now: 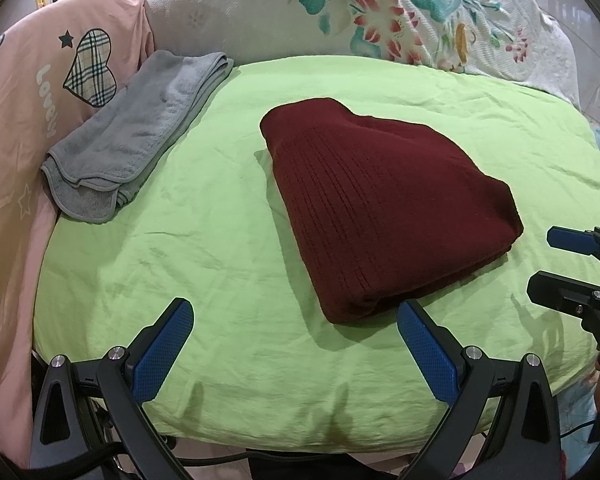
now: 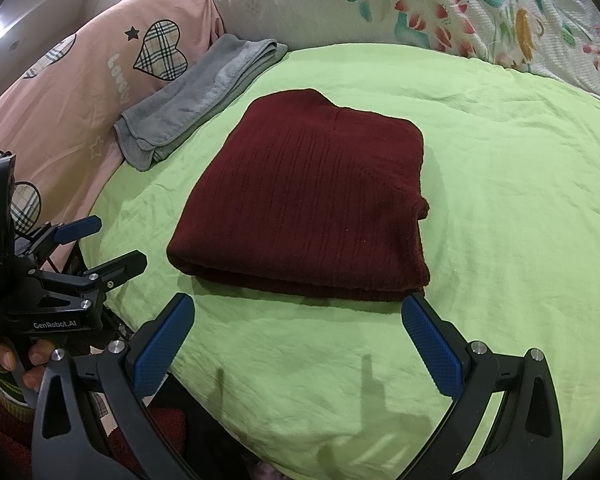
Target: Fold large clothes
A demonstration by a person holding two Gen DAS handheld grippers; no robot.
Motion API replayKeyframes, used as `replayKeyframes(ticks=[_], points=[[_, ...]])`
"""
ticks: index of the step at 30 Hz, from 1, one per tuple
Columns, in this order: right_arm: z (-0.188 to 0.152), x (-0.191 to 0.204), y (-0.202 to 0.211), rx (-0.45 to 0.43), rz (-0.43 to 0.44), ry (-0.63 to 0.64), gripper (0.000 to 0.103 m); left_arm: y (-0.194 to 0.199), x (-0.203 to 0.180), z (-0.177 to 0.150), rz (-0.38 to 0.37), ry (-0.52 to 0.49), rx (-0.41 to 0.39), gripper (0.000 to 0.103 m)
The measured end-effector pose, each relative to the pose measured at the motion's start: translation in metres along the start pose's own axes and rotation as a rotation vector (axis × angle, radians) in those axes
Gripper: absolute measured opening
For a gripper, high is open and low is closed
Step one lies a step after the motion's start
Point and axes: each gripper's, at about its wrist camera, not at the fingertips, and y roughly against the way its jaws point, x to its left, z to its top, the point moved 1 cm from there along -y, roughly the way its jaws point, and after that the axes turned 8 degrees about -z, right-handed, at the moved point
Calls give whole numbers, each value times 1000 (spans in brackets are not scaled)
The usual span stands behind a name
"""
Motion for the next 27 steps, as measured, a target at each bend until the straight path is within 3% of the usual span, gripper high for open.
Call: replayKeyframes(ticks=[27], points=[[14, -8, -2, -17, 5, -6, 103, -6, -1, 11, 12, -3, 2, 102]])
